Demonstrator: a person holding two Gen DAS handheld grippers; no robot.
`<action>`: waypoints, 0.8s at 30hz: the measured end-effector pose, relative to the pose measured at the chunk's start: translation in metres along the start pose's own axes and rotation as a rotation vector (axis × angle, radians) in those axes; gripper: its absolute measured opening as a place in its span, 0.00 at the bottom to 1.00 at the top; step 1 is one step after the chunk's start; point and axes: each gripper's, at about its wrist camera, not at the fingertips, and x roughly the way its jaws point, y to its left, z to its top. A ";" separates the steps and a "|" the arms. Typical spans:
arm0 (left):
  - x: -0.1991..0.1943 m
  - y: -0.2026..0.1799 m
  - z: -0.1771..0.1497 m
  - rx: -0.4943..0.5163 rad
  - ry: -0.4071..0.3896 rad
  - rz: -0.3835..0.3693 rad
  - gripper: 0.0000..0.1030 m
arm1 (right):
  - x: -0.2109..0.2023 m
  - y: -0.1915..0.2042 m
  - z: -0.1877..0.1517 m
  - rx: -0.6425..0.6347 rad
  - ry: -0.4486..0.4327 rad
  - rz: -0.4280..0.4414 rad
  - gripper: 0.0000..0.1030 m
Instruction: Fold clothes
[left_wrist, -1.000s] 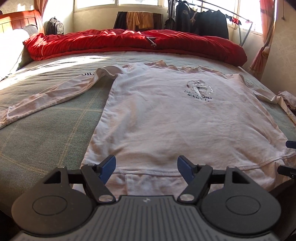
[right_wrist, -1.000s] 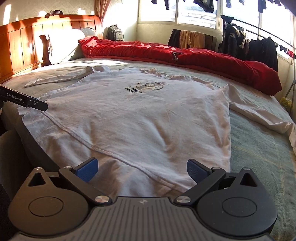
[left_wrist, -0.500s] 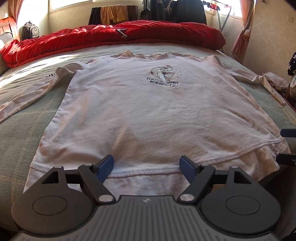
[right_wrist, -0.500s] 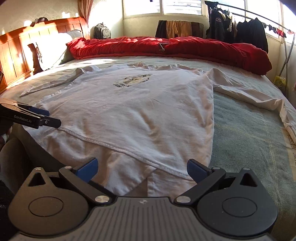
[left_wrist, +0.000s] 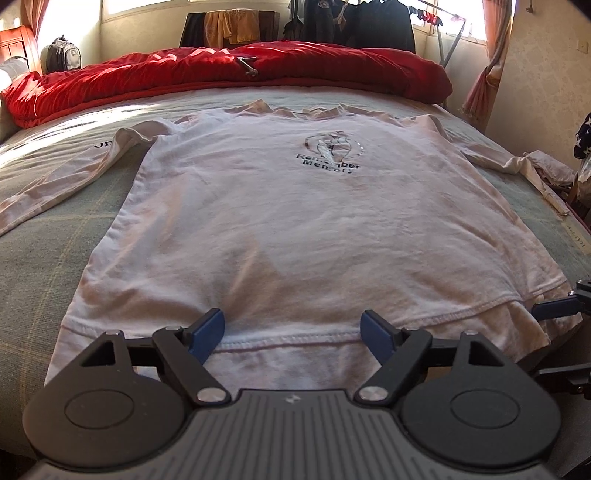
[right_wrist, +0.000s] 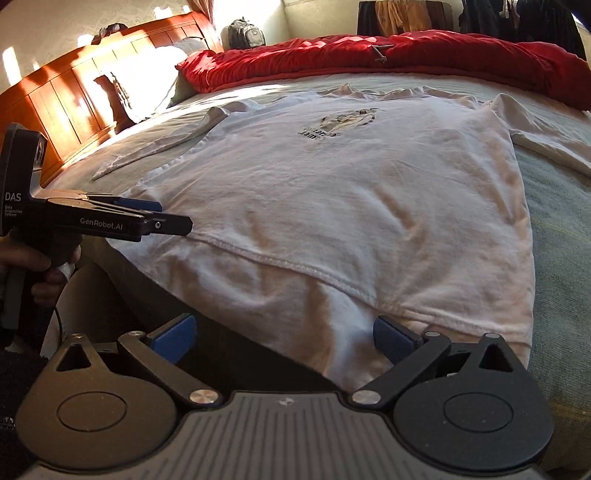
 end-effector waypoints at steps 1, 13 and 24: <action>0.000 -0.001 0.000 0.004 0.000 0.000 0.80 | -0.004 0.001 0.000 0.000 0.004 0.000 1.00; 0.000 0.002 -0.004 0.005 -0.014 -0.019 0.81 | 0.031 0.011 0.031 0.090 -0.068 -0.019 1.00; -0.020 0.001 0.024 -0.079 -0.129 -0.090 0.82 | -0.003 -0.031 0.035 0.196 -0.215 -0.068 1.00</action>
